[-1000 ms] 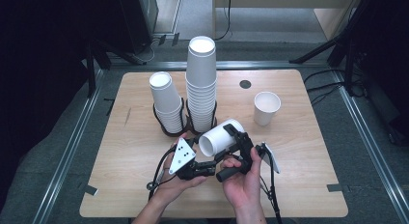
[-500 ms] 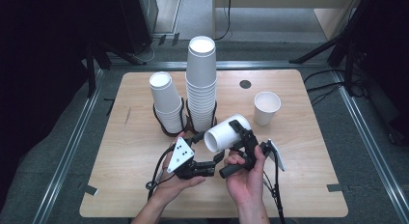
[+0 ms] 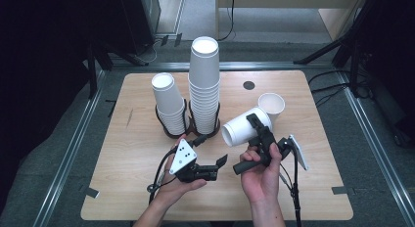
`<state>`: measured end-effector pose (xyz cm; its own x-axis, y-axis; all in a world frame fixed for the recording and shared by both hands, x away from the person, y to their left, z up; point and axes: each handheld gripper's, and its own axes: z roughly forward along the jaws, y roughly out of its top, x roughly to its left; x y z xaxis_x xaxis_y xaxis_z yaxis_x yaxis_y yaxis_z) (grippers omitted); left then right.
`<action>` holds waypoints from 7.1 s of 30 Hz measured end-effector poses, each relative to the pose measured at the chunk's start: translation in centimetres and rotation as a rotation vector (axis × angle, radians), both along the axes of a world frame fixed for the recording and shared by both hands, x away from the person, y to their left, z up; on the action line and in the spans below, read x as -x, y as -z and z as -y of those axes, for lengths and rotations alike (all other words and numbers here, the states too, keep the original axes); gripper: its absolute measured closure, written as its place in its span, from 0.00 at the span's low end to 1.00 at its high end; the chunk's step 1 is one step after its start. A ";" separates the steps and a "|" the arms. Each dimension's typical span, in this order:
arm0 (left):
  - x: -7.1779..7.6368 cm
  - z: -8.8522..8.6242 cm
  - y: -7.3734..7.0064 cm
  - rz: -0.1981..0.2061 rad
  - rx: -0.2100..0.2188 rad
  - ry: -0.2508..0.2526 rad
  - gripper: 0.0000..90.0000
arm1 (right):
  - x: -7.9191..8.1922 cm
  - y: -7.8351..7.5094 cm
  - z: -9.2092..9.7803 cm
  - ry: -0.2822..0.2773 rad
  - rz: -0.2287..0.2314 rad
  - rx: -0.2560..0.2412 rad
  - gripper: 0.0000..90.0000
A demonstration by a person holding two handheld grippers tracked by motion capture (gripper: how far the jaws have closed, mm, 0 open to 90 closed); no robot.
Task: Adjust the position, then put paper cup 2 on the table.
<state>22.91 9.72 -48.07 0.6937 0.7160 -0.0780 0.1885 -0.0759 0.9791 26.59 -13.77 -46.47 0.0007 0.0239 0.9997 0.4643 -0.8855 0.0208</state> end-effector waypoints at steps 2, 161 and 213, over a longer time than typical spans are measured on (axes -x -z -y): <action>0.0 0.0 0.1 -0.003 -0.016 -0.007 0.11 | 0.1 -0.3 0.2 0.012 0.023 0.040 0.15; 0.6 -16.4 6.7 -0.349 -0.010 -0.375 0.02 | -3.0 8.5 9.3 -0.034 0.331 1.495 0.13; 5.3 -23.6 6.9 -0.366 -0.017 -0.529 0.02 | 6.5 8.6 19.9 0.057 0.263 1.480 0.00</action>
